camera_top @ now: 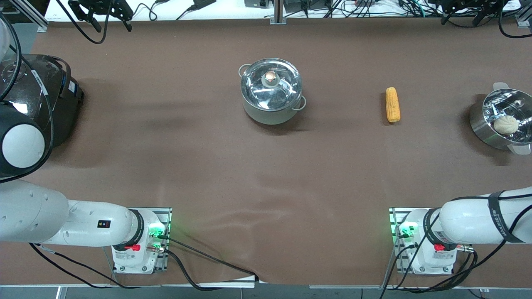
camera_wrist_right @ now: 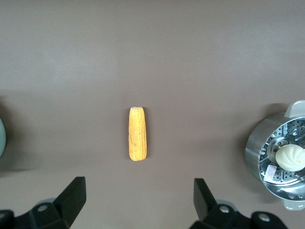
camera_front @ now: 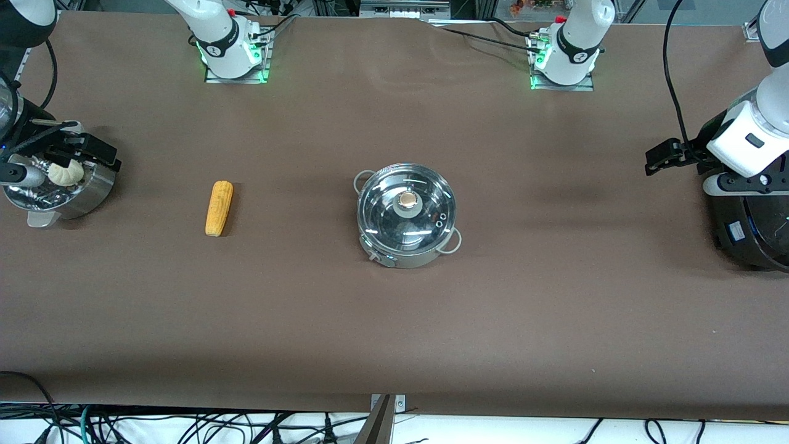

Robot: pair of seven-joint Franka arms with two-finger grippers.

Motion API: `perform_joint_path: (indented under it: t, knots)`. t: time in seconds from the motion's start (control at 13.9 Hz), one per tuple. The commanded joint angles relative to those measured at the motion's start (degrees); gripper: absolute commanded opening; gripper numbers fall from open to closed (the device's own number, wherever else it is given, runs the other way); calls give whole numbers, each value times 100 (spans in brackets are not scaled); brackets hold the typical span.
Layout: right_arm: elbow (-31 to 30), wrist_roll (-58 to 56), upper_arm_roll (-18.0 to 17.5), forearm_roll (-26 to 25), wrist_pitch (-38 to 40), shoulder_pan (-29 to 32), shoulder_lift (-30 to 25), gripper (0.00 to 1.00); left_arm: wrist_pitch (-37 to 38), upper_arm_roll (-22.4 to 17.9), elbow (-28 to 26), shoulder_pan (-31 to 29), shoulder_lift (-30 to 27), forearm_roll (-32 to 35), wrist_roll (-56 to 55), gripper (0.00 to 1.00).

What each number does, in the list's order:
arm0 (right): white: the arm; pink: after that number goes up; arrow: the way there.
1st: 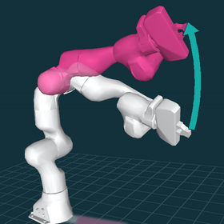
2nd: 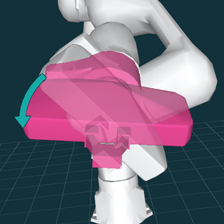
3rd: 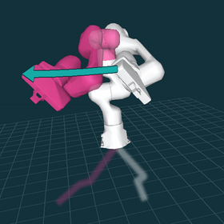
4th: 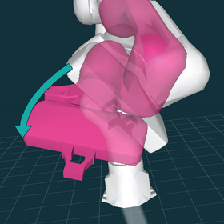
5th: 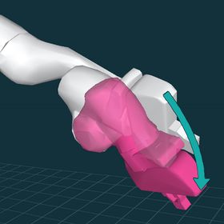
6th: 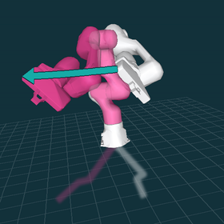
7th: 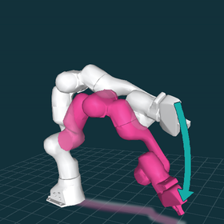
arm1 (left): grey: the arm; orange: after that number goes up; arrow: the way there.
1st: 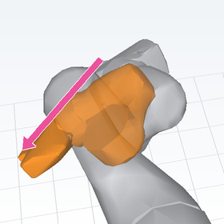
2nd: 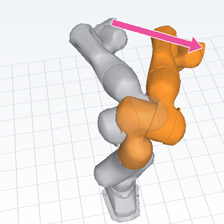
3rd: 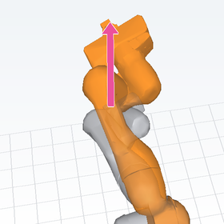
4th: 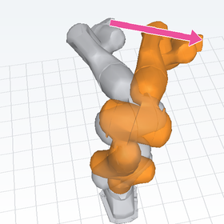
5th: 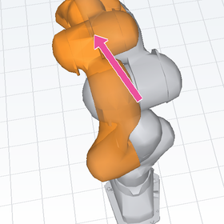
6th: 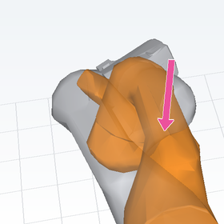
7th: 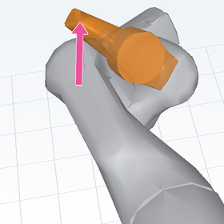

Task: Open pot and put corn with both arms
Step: 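Move the left gripper over the glass lid on the steel pot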

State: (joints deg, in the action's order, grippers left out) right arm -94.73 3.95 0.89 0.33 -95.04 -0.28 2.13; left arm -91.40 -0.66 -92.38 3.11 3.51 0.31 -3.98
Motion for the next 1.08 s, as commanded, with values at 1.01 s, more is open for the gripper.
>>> perform_joint_path:
  t: [1.01]
  knots:
    - [95, 27, -54, 73, 127, -156, 288, 100, -96, 655, 2398, 2156, 2688, -1174, -3685, 100]
